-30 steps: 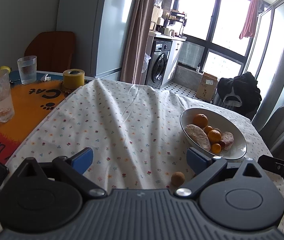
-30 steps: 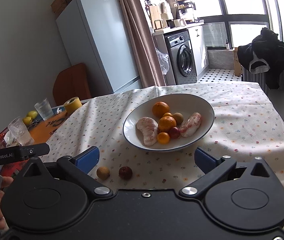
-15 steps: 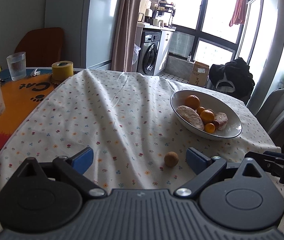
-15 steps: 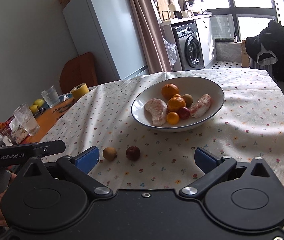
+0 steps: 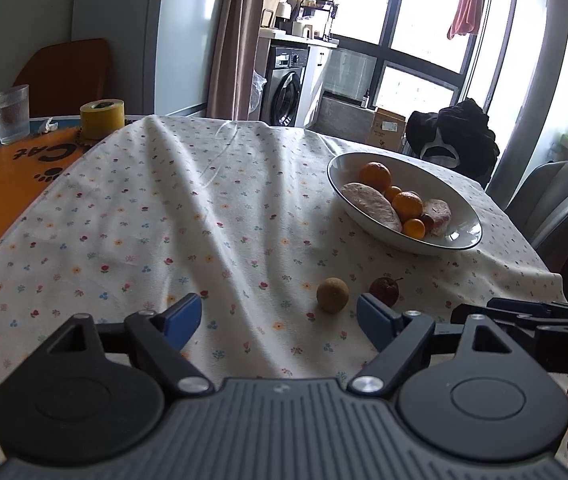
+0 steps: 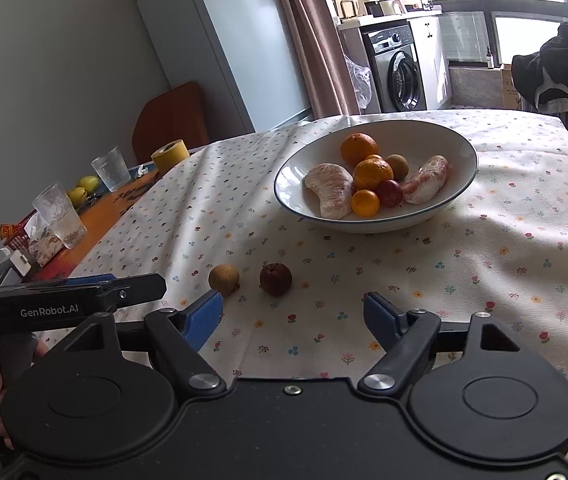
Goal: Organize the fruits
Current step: 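Move both open tools back from the bowl to the kiwi and plum, then grasp the brown kiwi with the left tool while the right tool grasps the dark red plum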
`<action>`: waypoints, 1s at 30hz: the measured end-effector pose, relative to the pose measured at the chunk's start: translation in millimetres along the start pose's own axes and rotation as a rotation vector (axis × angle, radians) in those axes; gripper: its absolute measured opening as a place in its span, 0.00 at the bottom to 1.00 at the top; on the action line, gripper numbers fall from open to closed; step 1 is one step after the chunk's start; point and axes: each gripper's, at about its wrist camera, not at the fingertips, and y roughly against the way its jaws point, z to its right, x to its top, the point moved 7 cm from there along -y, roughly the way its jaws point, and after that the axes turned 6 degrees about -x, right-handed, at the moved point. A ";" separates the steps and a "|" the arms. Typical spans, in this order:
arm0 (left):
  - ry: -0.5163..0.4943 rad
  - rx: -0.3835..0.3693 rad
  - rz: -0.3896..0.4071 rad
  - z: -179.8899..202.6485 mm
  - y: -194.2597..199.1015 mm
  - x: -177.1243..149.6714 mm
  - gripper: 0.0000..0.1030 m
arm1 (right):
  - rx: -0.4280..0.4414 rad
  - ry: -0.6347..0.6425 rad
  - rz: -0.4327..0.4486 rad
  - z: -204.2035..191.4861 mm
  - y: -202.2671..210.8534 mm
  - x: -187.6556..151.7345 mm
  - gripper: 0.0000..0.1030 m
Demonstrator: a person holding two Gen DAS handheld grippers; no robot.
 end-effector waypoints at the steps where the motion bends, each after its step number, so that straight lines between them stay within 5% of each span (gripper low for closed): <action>1: -0.002 -0.006 -0.003 1.0 -1.9 -0.5 0.77 | 0.003 -0.001 -0.003 0.4 -1.9 -0.4 0.69; 15: -0.013 -0.056 -0.031 16.4 -40.7 -3.1 0.57 | 0.019 -0.010 -0.039 6.0 -23.9 -2.8 0.56; 20: 0.007 -0.061 -0.044 17.5 -53.6 -4.8 0.46 | 0.024 -0.004 -0.043 4.0 -31.5 0.4 0.55; 25: 0.014 -0.071 -0.045 17.4 -56.1 -5.4 0.21 | 0.028 0.004 -0.051 0.1 -42.0 2.3 0.54; 30: 0.036 -0.062 -0.040 9.9 -52.2 -2.3 0.21 | 0.035 0.025 -0.054 -7.2 -50.9 5.5 0.53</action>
